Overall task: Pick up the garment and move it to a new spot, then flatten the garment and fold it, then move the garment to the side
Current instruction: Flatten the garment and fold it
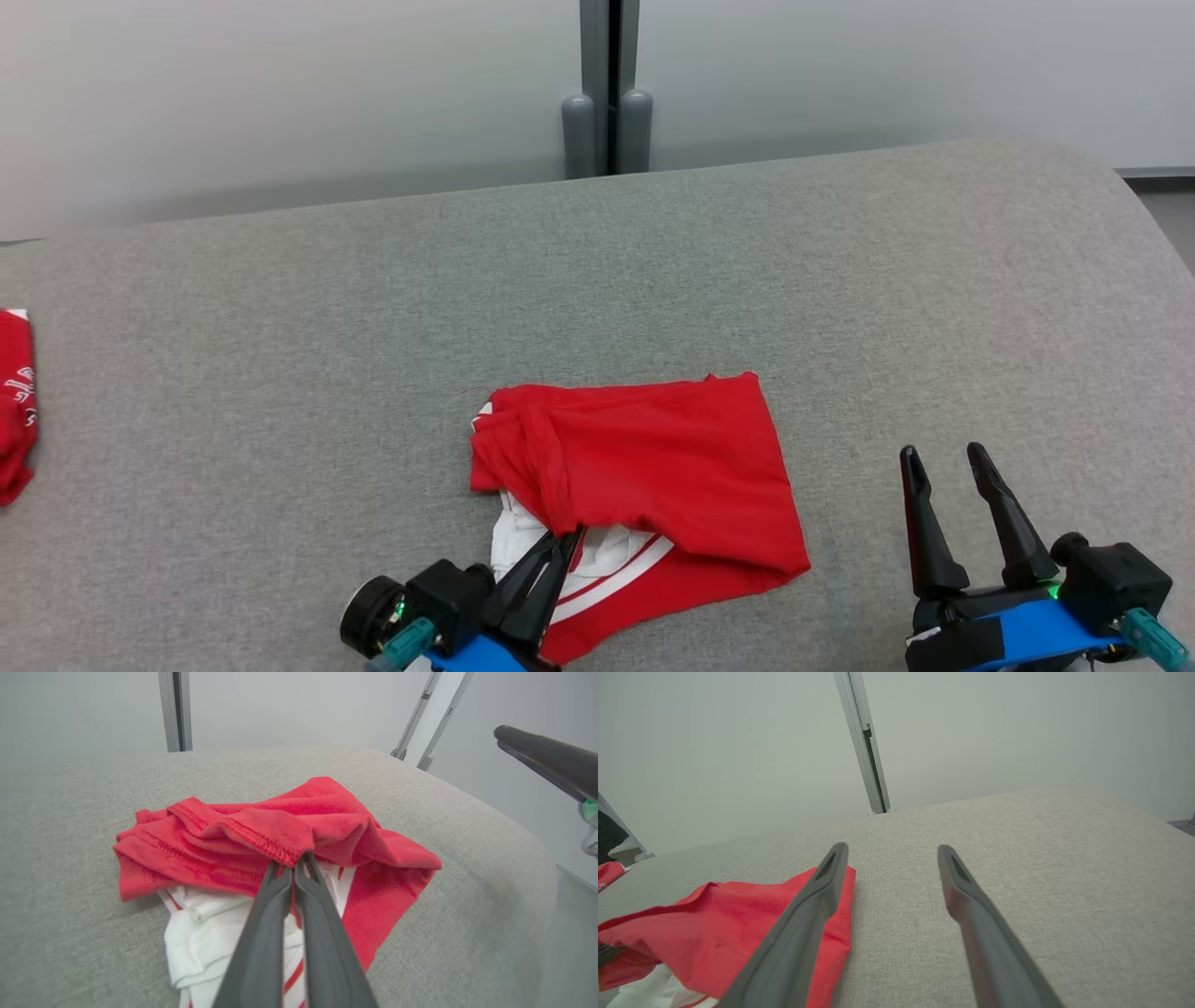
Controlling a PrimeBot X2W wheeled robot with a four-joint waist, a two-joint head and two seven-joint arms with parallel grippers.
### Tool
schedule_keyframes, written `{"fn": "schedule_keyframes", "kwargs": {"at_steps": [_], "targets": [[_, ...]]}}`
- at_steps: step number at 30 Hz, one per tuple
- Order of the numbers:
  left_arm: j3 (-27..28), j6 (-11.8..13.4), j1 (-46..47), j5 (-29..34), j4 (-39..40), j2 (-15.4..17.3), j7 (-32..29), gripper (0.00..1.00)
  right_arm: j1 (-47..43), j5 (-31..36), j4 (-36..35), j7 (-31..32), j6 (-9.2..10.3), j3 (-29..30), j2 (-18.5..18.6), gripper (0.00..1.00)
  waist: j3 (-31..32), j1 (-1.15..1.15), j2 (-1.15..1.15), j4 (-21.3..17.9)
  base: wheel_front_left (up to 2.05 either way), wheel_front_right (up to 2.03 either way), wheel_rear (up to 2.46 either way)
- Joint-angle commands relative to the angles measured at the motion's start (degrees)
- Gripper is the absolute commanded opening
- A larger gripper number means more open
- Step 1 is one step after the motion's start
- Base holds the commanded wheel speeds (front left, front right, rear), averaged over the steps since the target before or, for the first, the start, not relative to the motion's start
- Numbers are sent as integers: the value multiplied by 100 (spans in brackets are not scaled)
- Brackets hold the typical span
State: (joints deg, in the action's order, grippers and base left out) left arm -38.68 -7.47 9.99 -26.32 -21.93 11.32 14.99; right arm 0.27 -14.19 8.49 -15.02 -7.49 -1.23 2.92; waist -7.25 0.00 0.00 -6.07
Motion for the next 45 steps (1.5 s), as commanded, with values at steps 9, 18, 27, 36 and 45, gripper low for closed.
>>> {"fn": "schedule_keyframes", "kwargs": {"at_steps": [9,18,27,36,45], "targets": [[117,1,-280,434,-14,313,27,0,-73,-21,56,-21,-1,-6,-3,100,56,0,0,172,0,0,0],[526,6,-456,480,21,90,27,100,-120,-9,110,-21,-1,63,-3,100,187,0,0,205,0,0,0],[1965,296,-917,1074,882,-130,27,100,-245,-10,34,-20,-1,166,-3,100,433,0,0,378,0,0,0],[3231,405,-1222,1524,1351,-408,28,100,-390,-12,-11,-20,-1,241,-3,100,673,0,0,565,0,0,0],[4054,528,-1452,1974,1451,-498,27,100,-543,86,-145,-20,-1,309,-3,100,786,0,0,654,0,0,0]]}}
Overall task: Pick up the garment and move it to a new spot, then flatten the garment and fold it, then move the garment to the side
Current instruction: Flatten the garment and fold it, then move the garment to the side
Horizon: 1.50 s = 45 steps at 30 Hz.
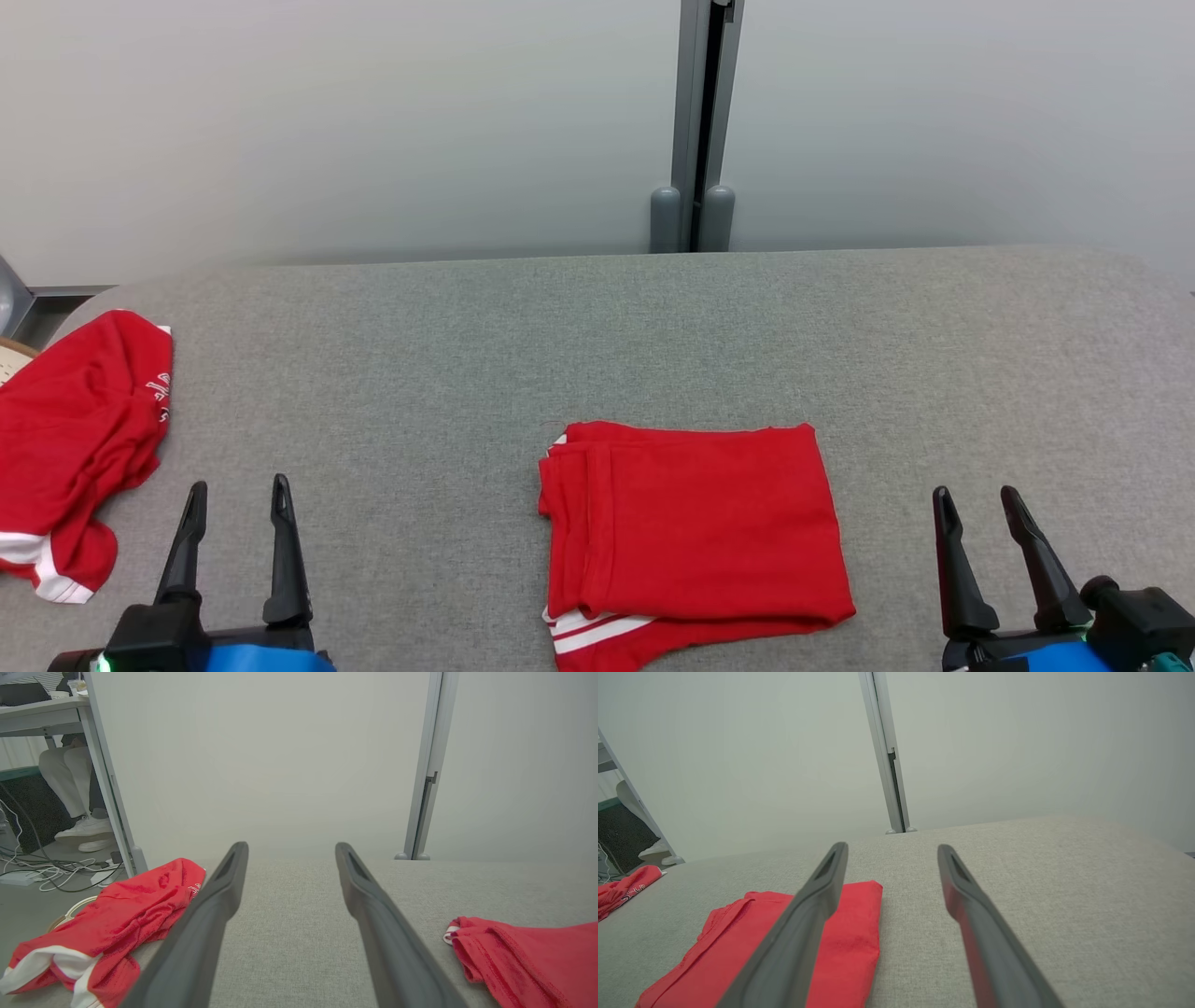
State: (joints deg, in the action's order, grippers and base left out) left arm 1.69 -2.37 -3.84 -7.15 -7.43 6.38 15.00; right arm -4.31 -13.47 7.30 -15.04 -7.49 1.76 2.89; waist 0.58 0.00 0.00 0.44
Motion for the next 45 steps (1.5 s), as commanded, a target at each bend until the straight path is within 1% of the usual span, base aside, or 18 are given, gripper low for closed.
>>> {"fn": "schedule_keyframes", "kwargs": {"at_steps": [1,9,14,19,28,45], "targets": [[46,21,-94,105,-10,-4,26,100,-108,55,-50,-20,-1,23,0,100,8,0,0,7,0,0,0],[156,40,-124,396,-133,-5,26,100,-289,317,-261,-19,-1,21,0,100,20,0,0,9,0,0,0],[155,35,32,415,-384,-1,26,100,-249,376,-220,39,-1,-14,0,100,20,0,0,-7,0,0,0],[33,-55,192,491,-526,85,26,100,-181,406,-186,68,-1,-21,0,100,14,0,0,-7,0,0,0],[38,-174,357,328,-640,117,26,100,-103,448,-133,222,-1,-1,0,100,-20,0,0,-13,0,0,0],[1,-79,313,355,-694,86,26,100,-109,458,-116,303,-1,6,0,100,-38,0,0,-18,0,0,0]]}}
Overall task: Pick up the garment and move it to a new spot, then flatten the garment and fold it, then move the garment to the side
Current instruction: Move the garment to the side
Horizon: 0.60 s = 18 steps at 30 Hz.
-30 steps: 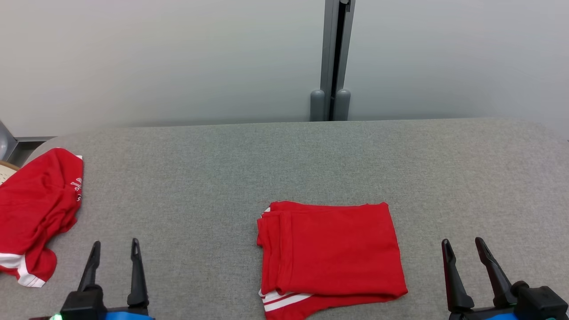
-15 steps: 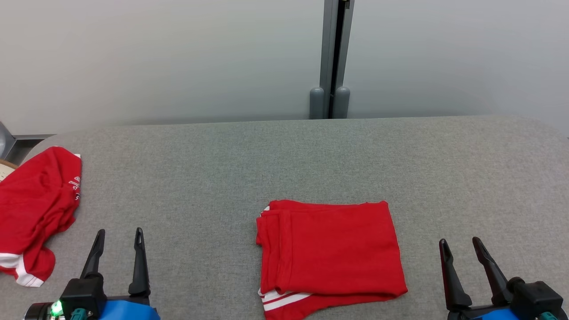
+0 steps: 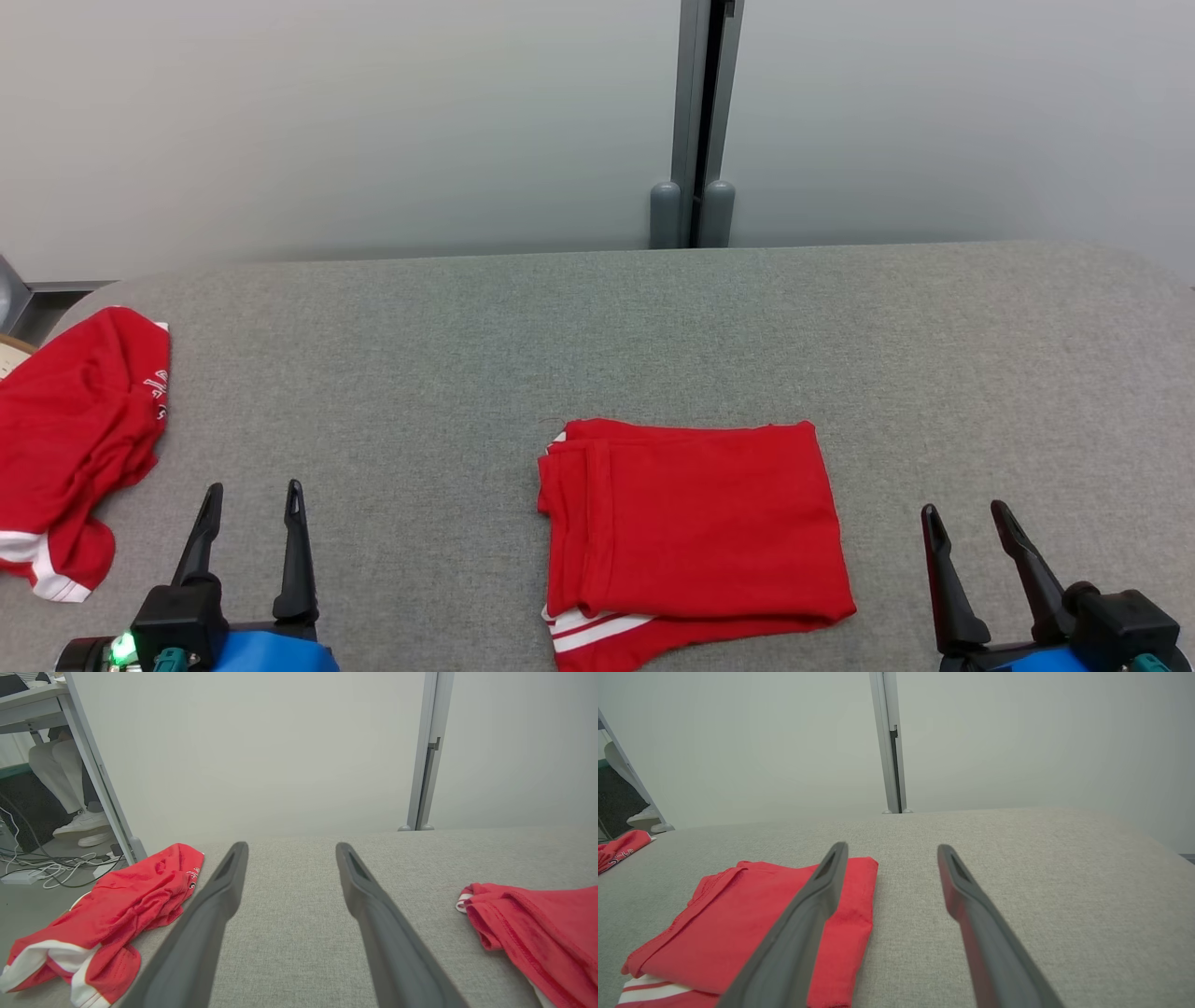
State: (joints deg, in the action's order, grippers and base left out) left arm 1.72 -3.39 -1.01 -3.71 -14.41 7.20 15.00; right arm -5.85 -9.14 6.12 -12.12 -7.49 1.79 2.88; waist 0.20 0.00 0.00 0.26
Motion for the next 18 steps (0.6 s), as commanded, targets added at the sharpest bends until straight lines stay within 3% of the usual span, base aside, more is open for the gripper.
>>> {"fn": "schedule_keyframes", "kwargs": {"at_steps": [1,10,18], "targets": [[1,24,34,0,5,-1,26,100,51,24,13,15,-1,7,1,100,-2,0,0,2,0,0,0],[-27,18,137,-8,41,-24,26,100,559,142,226,121,-1,-249,74,100,-115,0,0,46,0,0,0],[-102,-5,287,14,87,-64,26,100,1522,103,987,362,-1,-565,144,100,-393,0,0,194,0,0,0]]}}
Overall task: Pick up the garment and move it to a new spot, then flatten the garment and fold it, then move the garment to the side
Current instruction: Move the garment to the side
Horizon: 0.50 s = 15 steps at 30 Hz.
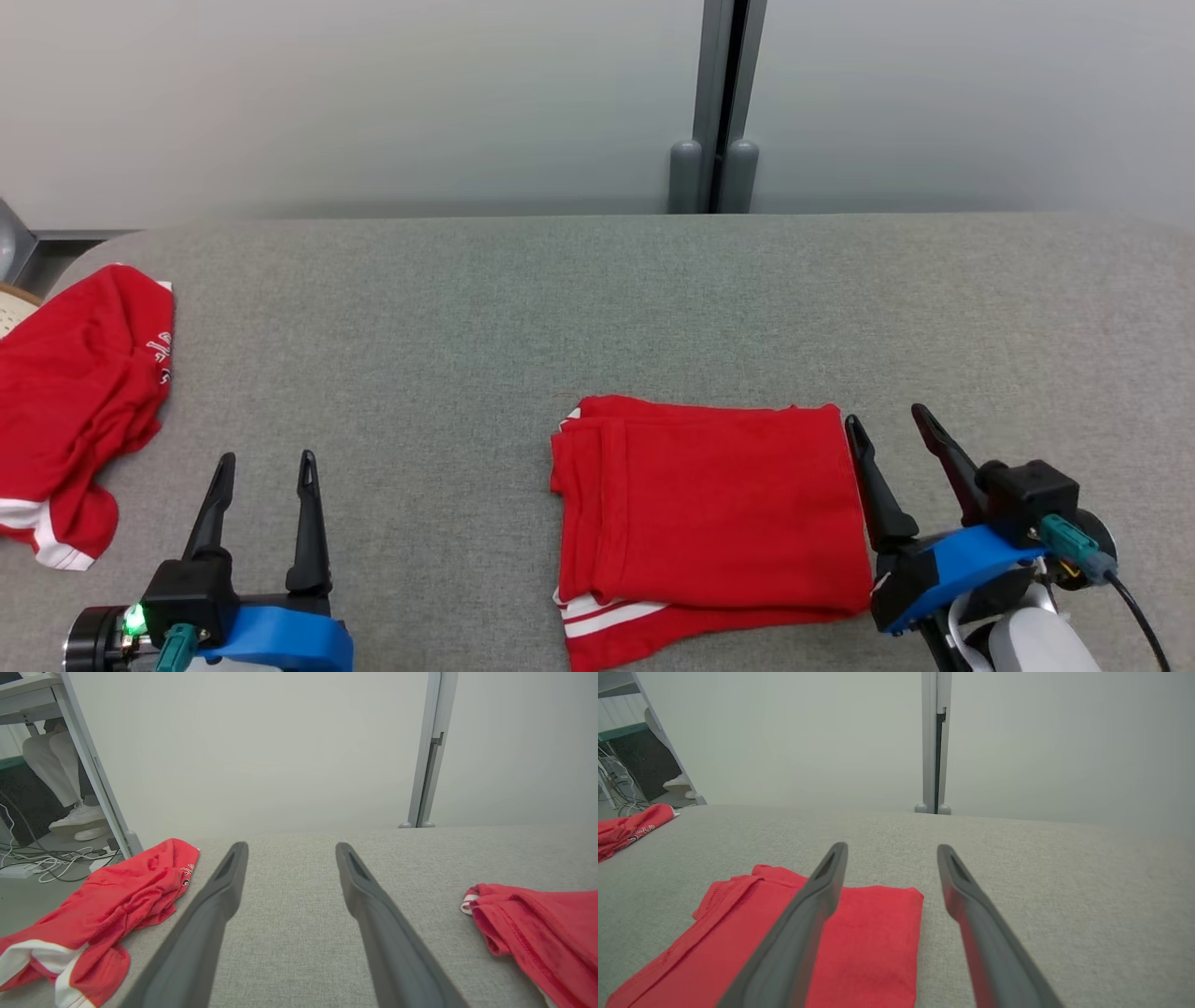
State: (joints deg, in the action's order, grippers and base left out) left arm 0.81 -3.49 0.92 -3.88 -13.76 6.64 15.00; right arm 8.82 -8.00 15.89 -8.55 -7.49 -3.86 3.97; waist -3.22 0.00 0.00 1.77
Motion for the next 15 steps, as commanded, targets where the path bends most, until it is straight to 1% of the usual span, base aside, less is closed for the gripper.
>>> {"fn": "schedule_keyframes", "kwargs": {"at_steps": [1,4,15], "targets": [[-21,3,105,34,30,-14,26,100,132,-5,148,27,-1,-12,38,100,-98,0,0,67,0,0,0],[-30,0,172,28,40,-29,26,100,327,9,610,54,-1,-9,39,100,-225,0,0,135,0,0,0],[-24,-10,307,39,69,-64,26,100,594,-127,2018,-239,-1,-30,-7,100,-505,0,0,223,0,0,0]]}}
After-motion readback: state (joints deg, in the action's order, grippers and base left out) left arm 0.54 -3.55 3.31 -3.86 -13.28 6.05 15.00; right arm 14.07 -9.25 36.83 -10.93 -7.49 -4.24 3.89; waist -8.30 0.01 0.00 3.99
